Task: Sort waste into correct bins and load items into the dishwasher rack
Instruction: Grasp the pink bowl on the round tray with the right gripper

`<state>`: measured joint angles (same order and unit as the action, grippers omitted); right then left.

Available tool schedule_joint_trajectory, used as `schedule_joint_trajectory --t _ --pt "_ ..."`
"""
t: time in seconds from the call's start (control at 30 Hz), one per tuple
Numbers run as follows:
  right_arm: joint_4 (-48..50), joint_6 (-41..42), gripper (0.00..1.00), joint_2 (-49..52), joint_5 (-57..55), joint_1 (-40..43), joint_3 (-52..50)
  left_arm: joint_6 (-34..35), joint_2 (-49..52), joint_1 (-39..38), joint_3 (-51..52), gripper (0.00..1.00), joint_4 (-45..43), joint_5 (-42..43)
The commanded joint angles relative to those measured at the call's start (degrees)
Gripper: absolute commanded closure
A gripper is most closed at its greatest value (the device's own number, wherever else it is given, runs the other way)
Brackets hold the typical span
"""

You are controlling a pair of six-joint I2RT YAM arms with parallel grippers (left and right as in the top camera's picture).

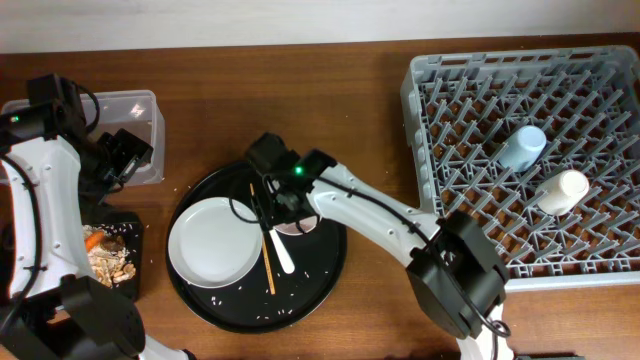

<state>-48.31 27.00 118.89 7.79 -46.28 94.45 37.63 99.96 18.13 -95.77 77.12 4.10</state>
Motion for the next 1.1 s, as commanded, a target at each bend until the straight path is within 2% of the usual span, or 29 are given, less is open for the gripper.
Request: schedule_joint_trajectory --t 0.0,0.03,0.37,0.47,0.63,0.73,0.9,1.0,1.07 --pt "1.3 0.5 0.31 -0.1 0.3 -0.6 -2.4 0.7 -0.5 0.2 0.1 0.01 0.0 0.0" --pt "1.4 0.5 0.34 0.0 0.3 -0.6 -2.7 0.7 -0.5 0.2 0.1 0.01 0.0 0.0" --pt "2.7 0.5 0.39 0.8 -2.5 -0.7 -5.3 0.7 -0.5 0.2 0.1 0.01 0.0 0.0" --pt "2.7 0.5 0.46 0.8 -4.1 -1.4 -5.3 0.7 -0.5 0.2 0.1 0.01 0.0 0.0" --pt "2.8 0.5 0.47 0.8 -9.2 -3.9 -5.3 0.7 -0.5 0.2 0.1 0.01 0.0 0.0" --pt "3.0 0.5 0.61 0.7 -9.2 -4.7 -5.3 0.7 -0.5 0.2 0.1 0.01 0.0 0.0" --pt "2.3 0.5 0.67 0.7 -12.8 -4.7 -5.3 0.7 -0.5 0.2 0.1 0.01 0.0 0.0" --pt "2.3 0.5 0.86 0.7 -12.7 -4.8 -5.3 0.7 -0.5 0.2 0.1 0.01 0.0 0.0" --pt "2.2 0.5 0.94 0.7 -11.4 -4.7 -5.3 0.7 -0.5 0.2 0.1 0.01 0.0 0.0"
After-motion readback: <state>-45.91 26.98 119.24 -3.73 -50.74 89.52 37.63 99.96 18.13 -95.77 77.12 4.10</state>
